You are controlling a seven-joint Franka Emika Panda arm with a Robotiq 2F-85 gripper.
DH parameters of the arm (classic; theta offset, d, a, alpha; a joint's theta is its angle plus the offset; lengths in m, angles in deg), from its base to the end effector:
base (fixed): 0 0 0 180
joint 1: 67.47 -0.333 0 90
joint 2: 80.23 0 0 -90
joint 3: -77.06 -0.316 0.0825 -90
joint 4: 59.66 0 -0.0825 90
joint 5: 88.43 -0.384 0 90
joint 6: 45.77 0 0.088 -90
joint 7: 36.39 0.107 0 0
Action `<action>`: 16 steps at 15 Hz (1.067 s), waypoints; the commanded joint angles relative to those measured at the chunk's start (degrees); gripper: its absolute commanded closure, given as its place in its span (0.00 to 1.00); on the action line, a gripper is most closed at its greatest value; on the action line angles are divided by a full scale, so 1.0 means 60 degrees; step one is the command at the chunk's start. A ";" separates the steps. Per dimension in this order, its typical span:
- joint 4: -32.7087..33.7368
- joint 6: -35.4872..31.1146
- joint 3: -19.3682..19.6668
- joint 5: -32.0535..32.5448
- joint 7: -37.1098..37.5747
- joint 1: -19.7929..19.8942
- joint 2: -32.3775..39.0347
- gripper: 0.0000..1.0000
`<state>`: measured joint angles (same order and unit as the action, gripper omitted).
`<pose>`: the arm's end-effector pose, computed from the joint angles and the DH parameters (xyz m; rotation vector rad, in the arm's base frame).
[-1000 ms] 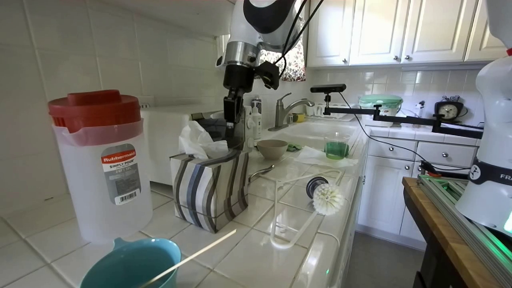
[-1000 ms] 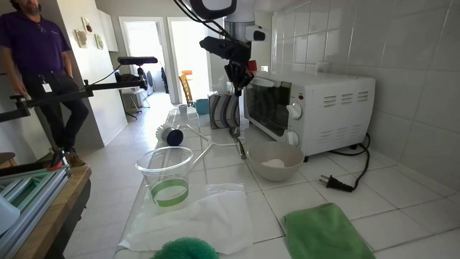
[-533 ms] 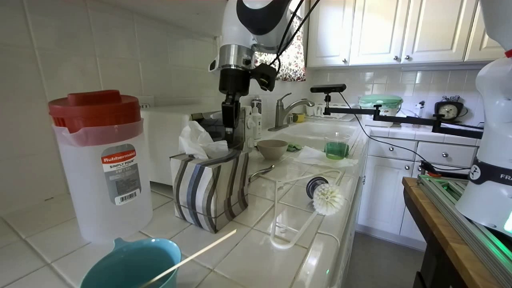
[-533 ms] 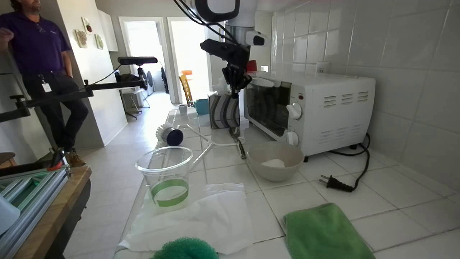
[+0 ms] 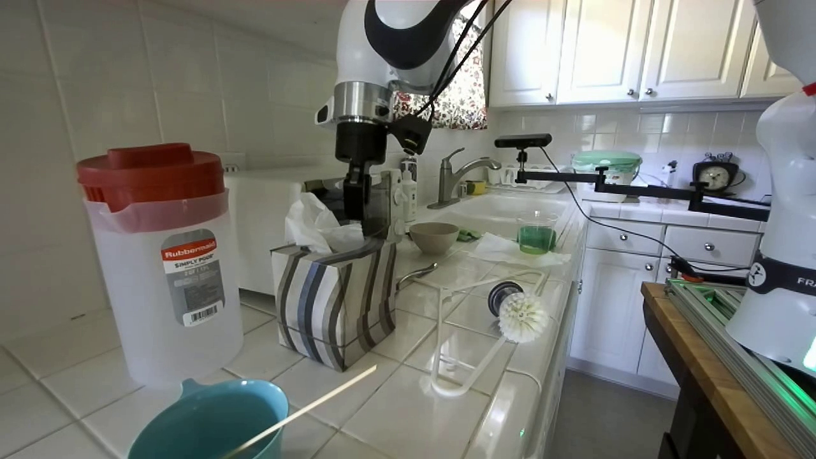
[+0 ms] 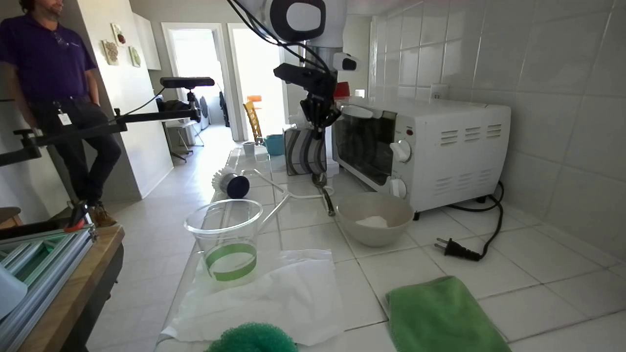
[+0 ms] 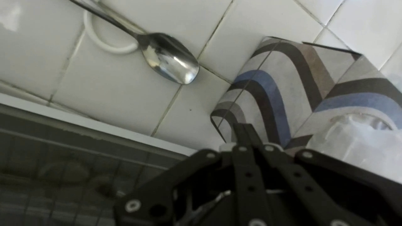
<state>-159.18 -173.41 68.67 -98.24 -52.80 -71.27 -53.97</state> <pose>0.6511 0.1367 0.3218 -2.8876 -0.5562 -0.0623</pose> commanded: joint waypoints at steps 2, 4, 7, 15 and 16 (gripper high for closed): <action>0.0447 -0.0399 -0.0128 0.0213 -0.0154 -0.0035 0.0377 1.00; 0.0524 -0.0420 -0.0166 0.0266 -0.0170 -0.0070 0.0442 1.00; 0.0672 -0.0332 -0.0250 0.0322 -0.0255 -0.0127 0.0518 1.00; 0.1127 -0.0001 -0.0419 0.0675 -0.0373 -0.0377 0.0755 1.00; 0.1181 0.0026 -0.0453 0.0646 -0.0399 -0.0379 0.0800 1.00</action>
<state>-155.17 -175.28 66.46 -95.34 -53.34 -73.63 -51.08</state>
